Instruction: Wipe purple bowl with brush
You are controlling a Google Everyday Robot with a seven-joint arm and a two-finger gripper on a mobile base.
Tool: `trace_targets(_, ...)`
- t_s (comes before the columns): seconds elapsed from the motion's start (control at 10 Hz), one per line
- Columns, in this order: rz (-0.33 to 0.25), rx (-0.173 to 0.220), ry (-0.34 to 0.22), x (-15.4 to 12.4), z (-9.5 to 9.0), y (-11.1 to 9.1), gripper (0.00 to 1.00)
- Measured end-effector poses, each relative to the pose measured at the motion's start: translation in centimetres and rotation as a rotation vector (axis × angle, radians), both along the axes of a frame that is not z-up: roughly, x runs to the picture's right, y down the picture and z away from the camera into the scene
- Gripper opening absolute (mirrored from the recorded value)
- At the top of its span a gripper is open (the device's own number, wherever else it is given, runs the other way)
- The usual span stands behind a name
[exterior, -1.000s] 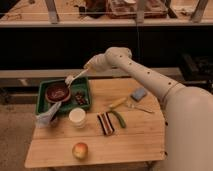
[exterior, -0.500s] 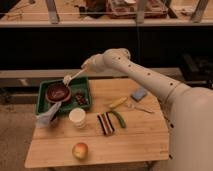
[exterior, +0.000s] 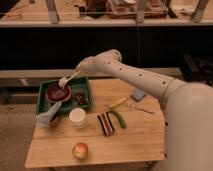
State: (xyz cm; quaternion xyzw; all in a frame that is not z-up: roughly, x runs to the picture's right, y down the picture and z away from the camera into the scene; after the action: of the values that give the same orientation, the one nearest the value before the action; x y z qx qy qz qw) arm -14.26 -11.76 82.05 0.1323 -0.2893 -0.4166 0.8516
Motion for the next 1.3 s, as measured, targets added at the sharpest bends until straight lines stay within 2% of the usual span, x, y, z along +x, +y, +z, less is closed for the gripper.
trace_targets(0.1,0.005,-0.006,0.015,0.1,1.0,0.4,0.14)
trace_targets(0.3,0.015,-0.011,0.021,-0.2,1.8,0.6,0.14)
trace_targets(0.6,-0.005,-0.005,0.026,-2.6,2.5,1.1,0.14)
trace_targets(0.8,-0.023,0.001,0.047,-3.0,3.6,1.5,0.14)
trace_targets(1.0,-0.035,-0.013,0.065,-3.5,4.8,2.2,0.14)
trace_targets(1.3,-0.047,-0.021,0.099,-3.2,6.7,1.8,0.14)
